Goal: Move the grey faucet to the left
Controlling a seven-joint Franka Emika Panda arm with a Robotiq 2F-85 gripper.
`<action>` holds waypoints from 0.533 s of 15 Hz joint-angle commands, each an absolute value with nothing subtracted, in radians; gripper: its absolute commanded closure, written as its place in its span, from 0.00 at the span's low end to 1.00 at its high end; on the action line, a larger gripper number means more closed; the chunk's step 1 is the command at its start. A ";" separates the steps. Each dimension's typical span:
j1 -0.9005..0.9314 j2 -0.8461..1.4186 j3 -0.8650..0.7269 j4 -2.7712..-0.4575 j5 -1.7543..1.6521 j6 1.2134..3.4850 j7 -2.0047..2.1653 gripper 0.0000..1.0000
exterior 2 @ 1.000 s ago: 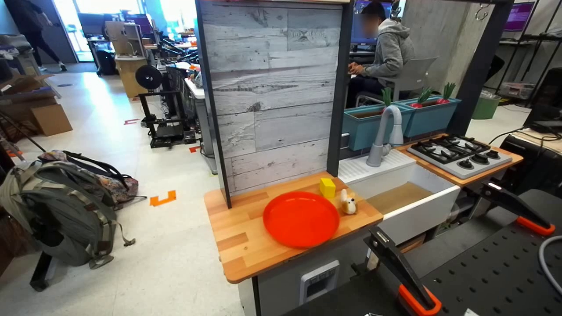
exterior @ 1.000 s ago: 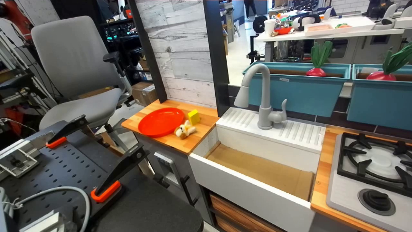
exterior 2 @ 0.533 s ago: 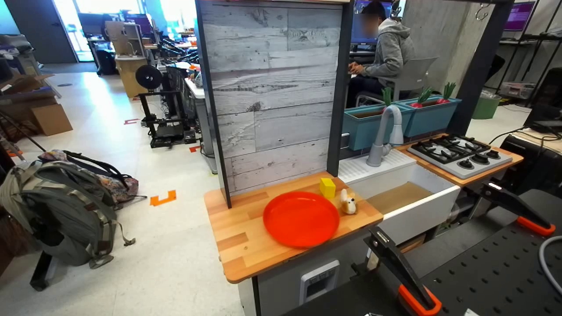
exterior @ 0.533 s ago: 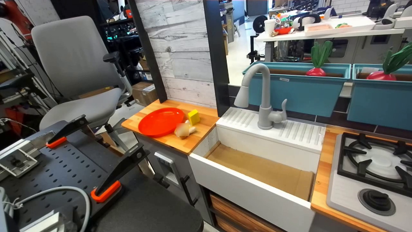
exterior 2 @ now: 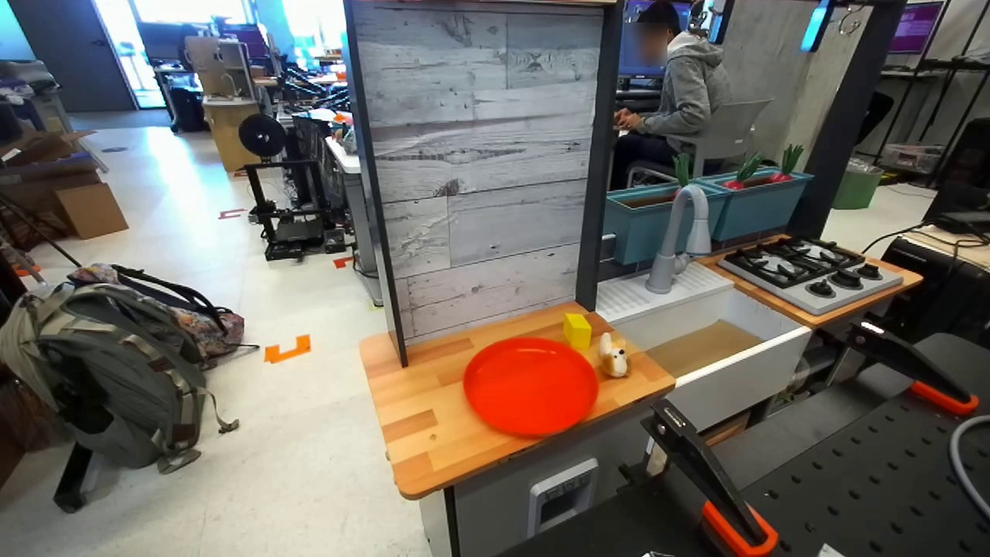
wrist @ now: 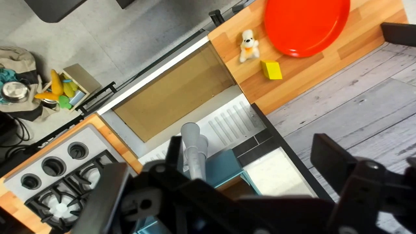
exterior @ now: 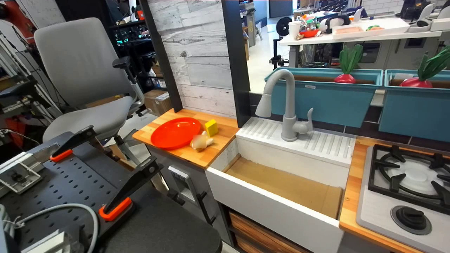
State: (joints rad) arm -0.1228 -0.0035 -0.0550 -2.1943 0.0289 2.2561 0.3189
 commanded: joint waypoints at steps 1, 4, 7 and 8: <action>-0.110 0.005 -0.068 -2.183 0.029 2.253 0.318 0.00; -0.110 0.003 -0.068 -2.175 0.029 2.253 0.318 0.00; -0.111 0.054 -0.070 -2.161 0.001 2.309 0.320 0.00; -0.113 0.078 -0.073 -2.148 0.000 2.314 0.315 0.00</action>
